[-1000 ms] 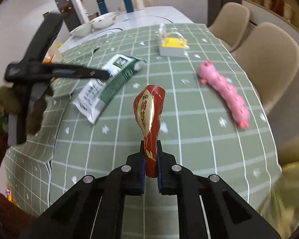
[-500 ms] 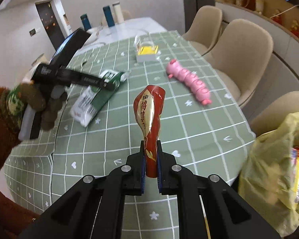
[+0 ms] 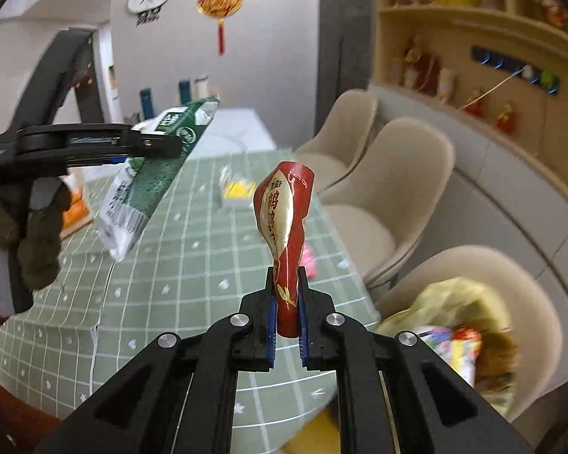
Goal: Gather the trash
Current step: 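Carry the white milk carton and red chip bag over the yellow trash bag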
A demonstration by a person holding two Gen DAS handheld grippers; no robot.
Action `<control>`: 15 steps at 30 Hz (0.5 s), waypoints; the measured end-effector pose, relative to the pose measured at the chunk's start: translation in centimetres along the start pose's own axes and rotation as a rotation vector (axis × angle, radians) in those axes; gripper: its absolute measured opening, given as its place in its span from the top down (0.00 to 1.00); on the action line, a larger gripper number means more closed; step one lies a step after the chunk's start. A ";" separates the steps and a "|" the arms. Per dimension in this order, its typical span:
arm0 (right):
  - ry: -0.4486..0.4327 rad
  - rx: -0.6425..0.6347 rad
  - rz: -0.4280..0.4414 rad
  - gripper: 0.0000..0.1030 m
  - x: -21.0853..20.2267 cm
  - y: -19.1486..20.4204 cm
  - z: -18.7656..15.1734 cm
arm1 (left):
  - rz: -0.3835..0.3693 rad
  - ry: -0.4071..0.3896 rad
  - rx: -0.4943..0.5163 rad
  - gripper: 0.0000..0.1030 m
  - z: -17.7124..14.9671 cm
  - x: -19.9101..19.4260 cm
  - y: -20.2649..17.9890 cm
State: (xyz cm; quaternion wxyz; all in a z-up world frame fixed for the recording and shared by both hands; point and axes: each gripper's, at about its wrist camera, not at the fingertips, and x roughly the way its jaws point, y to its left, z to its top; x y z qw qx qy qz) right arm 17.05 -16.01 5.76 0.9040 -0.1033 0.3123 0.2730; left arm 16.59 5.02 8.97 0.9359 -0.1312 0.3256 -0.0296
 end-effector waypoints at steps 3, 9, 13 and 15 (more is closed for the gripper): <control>-0.024 0.004 -0.063 0.90 -1.9 -1.7 0.8 | -0.077 -0.040 0.017 0.54 1.3 -0.8 -2.3; -0.024 0.050 -0.170 0.90 -4.2 -5.4 0.6 | -0.181 -0.048 0.065 0.54 2.7 0.8 -6.3; 0.001 0.092 -0.224 0.90 -4.8 -8.2 -0.6 | -0.241 -0.004 0.095 0.54 2.7 3.7 -9.5; 0.018 0.119 -0.252 0.90 -5.0 -10.0 -1.5 | -0.267 0.020 0.112 0.54 2.5 5.3 -11.5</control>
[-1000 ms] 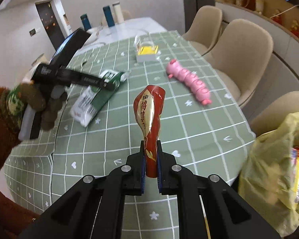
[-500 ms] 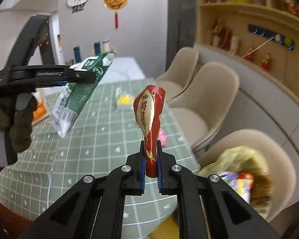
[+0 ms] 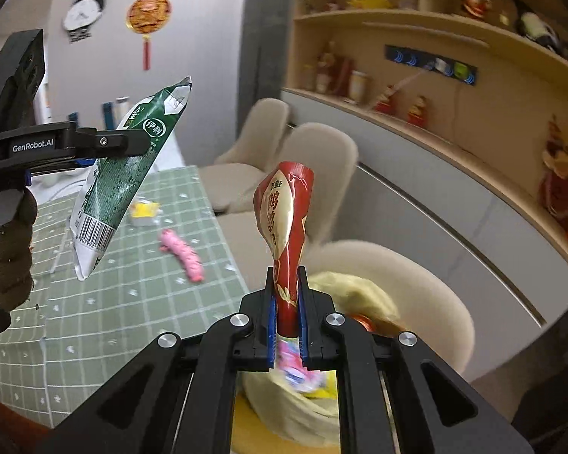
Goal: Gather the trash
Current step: 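Carry the white milk carton and red chip bag over the yellow trash bag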
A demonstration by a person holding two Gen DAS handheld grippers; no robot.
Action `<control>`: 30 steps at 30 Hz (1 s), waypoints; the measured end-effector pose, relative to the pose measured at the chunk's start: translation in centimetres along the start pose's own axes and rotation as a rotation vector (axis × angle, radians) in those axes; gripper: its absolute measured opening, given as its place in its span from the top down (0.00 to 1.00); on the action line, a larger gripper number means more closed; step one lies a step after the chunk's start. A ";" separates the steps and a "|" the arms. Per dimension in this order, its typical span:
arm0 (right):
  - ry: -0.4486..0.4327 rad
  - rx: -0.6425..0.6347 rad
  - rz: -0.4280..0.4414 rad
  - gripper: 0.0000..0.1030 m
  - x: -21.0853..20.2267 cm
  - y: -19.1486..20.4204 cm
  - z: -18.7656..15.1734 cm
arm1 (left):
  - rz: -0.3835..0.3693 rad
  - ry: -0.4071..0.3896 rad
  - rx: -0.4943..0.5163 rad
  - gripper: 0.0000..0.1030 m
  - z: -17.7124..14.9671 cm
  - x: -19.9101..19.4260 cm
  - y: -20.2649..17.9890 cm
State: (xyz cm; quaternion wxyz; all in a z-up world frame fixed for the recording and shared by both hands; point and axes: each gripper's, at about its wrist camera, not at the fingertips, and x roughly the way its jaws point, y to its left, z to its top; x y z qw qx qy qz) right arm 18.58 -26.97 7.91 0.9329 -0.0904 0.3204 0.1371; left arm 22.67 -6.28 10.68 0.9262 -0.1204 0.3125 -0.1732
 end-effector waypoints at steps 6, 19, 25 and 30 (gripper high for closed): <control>0.027 0.078 -0.066 0.90 0.3 -4.8 -1.8 | -0.069 0.054 0.048 0.54 -0.3 5.1 -3.7; 0.099 0.205 -0.114 0.90 4.3 -12.8 -5.1 | -0.189 0.136 0.073 0.54 -3.7 16.4 -8.4; 0.128 0.255 -0.110 0.90 6.0 -14.8 -6.6 | -0.152 0.331 0.131 0.54 -7.1 23.5 -10.0; 0.145 0.293 -0.099 0.90 6.9 -15.5 -7.8 | -0.192 0.439 0.113 0.54 -8.5 25.9 -10.3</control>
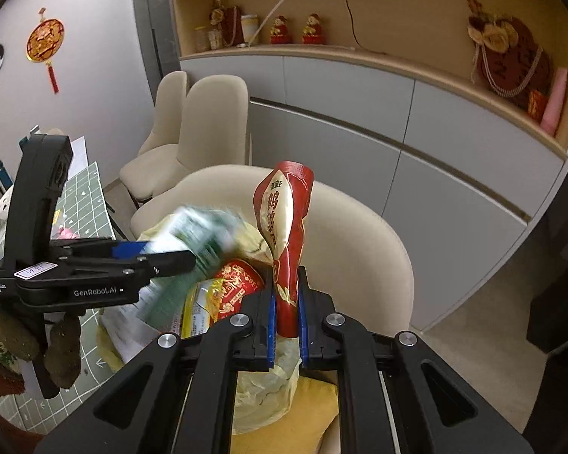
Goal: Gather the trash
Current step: 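Carry the white milk carton and red chip bag over the yellow trash bag, then open left tool to drop the milk carton while right tool drops the chip bag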
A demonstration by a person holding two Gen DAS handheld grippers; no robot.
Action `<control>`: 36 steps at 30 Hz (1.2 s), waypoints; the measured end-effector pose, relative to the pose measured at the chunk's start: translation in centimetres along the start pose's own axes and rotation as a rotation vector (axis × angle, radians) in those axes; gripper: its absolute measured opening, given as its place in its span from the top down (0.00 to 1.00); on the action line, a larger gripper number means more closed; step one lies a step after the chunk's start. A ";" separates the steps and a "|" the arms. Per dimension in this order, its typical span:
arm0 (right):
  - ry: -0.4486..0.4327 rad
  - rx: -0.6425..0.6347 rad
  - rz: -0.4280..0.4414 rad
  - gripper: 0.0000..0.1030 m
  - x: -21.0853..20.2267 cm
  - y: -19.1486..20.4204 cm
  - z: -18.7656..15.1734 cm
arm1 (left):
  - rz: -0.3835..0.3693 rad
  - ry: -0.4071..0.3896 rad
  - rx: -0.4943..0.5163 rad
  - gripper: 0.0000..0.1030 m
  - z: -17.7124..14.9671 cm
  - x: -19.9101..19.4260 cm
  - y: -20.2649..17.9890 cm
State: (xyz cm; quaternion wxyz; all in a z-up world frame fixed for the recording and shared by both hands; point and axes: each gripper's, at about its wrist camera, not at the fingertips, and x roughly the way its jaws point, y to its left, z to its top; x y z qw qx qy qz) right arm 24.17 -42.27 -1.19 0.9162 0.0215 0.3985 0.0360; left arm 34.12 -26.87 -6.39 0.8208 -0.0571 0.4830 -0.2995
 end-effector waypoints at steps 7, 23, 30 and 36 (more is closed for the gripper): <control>0.070 -0.001 0.096 0.90 2.4 1.1 -0.6 | -0.029 0.005 -0.066 0.54 -0.8 -1.9 1.4; 0.474 -0.183 0.339 0.90 15.2 10.4 -1.8 | 0.234 -0.144 -0.306 0.54 -10.4 -16.8 10.5; 0.365 -0.168 0.260 0.57 12.1 11.9 -1.9 | 0.280 -0.185 -0.385 0.54 -15.2 -21.5 12.6; 0.228 -0.145 0.178 0.52 6.8 12.3 -2.5 | 0.316 -0.212 -0.352 0.51 -18.0 -24.5 11.8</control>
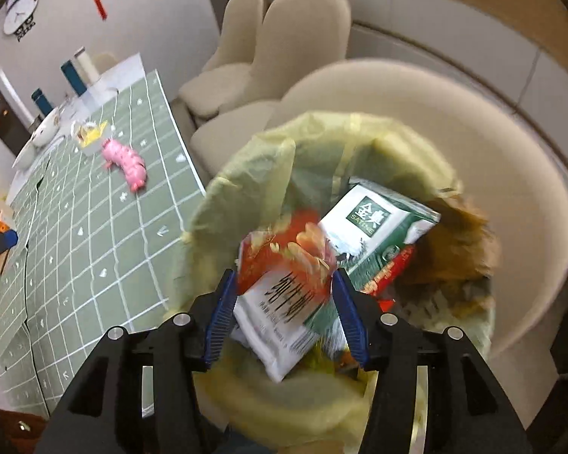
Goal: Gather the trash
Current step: 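Open left tool to drop the milk carton while right tool drops the chip bag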
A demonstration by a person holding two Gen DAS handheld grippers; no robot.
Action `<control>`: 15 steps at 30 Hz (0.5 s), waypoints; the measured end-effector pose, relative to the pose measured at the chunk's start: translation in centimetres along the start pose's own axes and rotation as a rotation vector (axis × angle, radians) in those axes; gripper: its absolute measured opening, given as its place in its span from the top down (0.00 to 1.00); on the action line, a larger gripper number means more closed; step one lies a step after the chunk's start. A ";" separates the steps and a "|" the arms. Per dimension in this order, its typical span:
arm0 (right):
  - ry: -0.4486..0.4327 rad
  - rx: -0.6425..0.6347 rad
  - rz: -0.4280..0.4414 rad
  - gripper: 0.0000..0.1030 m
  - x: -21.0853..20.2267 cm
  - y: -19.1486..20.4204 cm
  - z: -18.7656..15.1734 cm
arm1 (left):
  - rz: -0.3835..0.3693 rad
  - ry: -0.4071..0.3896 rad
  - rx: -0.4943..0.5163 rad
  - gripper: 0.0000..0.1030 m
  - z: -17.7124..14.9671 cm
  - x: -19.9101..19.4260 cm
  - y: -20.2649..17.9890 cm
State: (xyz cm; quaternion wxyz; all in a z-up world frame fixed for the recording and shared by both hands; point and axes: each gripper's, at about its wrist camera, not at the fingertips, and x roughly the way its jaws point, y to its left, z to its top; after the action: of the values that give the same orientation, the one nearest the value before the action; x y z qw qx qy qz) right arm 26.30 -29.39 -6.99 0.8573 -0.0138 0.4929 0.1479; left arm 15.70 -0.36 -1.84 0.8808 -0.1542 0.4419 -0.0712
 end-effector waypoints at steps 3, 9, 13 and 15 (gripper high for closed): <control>-0.093 -0.016 -0.041 0.52 -3.4 2.2 -1.5 | 0.033 -0.010 0.044 0.49 -1.0 -1.1 -0.4; -0.237 -0.005 0.015 0.52 -9.5 6.3 -5.2 | 0.056 -0.073 0.147 0.43 -3.3 -4.4 -2.1; -0.306 0.015 0.036 0.52 -12.7 8.4 -7.7 | 0.079 -0.104 0.189 0.43 -4.7 -6.2 -3.2; -0.313 0.034 0.042 0.52 -13.6 9.2 -8.7 | 0.095 -0.115 0.196 0.43 -5.1 -6.5 -3.6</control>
State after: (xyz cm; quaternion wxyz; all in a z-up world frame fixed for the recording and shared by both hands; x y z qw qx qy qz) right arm 10.12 -25.38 1.17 0.9205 0.0343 0.3560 0.1576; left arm 7.77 -3.07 1.47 0.9180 -0.0499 0.3883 -0.0632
